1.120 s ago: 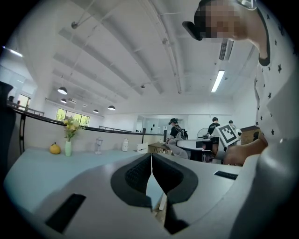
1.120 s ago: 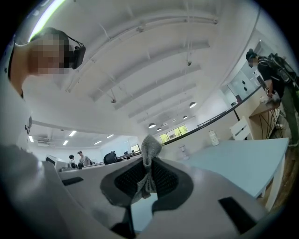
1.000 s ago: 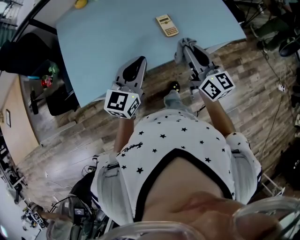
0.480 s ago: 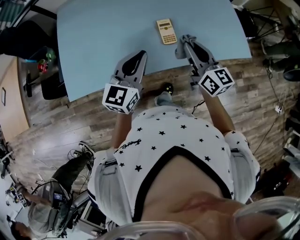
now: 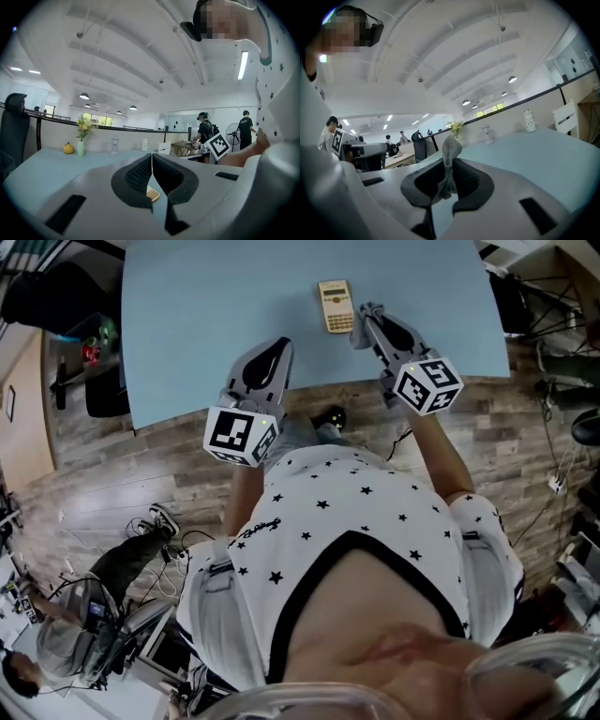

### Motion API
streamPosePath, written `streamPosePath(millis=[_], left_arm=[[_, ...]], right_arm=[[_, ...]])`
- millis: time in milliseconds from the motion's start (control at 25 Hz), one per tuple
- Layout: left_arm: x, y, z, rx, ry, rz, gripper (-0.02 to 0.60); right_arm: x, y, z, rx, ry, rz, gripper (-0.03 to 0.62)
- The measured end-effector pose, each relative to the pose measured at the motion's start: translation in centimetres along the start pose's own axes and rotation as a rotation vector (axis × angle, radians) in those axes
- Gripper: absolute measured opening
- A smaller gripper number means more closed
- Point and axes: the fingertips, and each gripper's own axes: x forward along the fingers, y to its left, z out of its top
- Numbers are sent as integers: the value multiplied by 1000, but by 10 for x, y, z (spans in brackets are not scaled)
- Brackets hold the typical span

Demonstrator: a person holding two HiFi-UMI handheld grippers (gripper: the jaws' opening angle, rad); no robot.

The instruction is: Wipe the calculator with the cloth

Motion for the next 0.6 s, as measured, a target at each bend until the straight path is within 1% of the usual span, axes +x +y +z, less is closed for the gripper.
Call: streamPosePath(millis=[280,440,600], left_arm=[[-8,22,1,-1,-7,80,31],[-2,30,1,-6,-16,91,31],[11,42,6,-9,-34,100,31]], right_arm=[[43,-14,-22,-23,89,18,43],[70,-20,-32,-47,159,37,48],[97,-30,-41,-77,219,38,48]])
